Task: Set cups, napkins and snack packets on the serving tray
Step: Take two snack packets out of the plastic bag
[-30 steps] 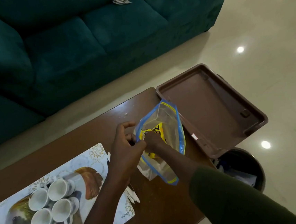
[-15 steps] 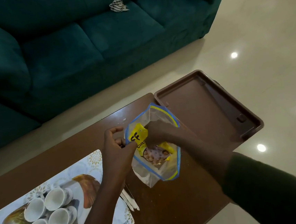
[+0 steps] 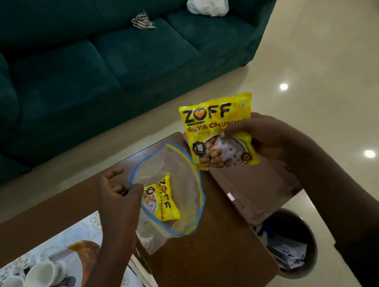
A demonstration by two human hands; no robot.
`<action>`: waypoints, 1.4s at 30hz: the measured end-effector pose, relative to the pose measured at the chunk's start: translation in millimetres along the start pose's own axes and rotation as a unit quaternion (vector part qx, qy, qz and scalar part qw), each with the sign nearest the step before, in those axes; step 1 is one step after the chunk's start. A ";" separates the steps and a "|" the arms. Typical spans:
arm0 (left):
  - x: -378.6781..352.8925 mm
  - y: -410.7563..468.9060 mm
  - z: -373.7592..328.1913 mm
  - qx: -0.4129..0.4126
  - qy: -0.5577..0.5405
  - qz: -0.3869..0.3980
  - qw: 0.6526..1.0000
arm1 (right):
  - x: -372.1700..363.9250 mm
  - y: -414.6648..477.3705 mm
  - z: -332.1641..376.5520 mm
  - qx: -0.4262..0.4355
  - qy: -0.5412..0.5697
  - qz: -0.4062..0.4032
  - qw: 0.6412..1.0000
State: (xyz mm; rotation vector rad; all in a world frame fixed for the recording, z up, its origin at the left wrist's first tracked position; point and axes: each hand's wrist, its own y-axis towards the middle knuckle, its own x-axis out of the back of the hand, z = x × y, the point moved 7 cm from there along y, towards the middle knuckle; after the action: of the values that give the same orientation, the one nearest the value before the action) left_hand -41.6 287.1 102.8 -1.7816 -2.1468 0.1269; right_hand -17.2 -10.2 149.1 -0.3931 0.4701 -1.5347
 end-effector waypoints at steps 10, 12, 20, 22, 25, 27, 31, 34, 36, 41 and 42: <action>-11.8 5.1 6.6 0.009 0.014 0.022 1.000 | 118.8 49.4 -123.2 -0.121 -0.366 -0.095 0.918; -16.3 4.9 6.7 0.008 0.022 0.030 0.999 | 118.2 58.1 -159.0 -0.171 -0.322 -0.034 0.931; -28.9 6.9 6.2 0.000 0.026 0.036 0.999 | 134.2 87.3 -203.2 -0.190 -0.363 -0.060 0.910; -32.6 7.1 6.4 0.001 0.022 0.037 0.999 | 146.2 85.9 -208.8 -0.188 -0.381 -0.102 0.900; -37.7 7.0 7.3 0.001 0.020 0.036 0.999 | 155.1 82.7 -212.6 -0.147 -0.388 -0.164 0.895; -42.0 6.3 8.8 0.001 0.018 0.038 0.999 | 156.3 80.1 -213.5 -0.121 -0.382 -0.191 0.896; -49.2 5.0 11.5 0.002 0.007 0.046 0.999 | 138.0 70.2 -196.0 -0.047 -0.387 -0.216 0.895; -50.2 6.3 9.4 -0.005 0.006 0.045 0.999 | 102.3 46.6 -136.9 0.076 -0.261 -0.272 0.923; -50.2 7.6 7.0 -0.011 0.004 0.046 0.999 | 61.8 27.4 -89.0 0.154 -0.165 -0.232 0.946; -56.0 2.1 0.5 -0.009 -0.013 0.055 0.998 | -47.2 16.8 -51.0 0.119 -0.113 0.012 0.986; -56.4 0.1 -0.8 -0.010 -0.014 0.056 0.998 | -63.8 21.1 -60.6 0.074 -0.145 0.055 0.985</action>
State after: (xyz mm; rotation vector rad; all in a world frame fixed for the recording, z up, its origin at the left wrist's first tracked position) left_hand -32.7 232.5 91.9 -1.9223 -2.0748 0.1587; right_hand -29.6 56.6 89.4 -0.4582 0.1453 -1.3678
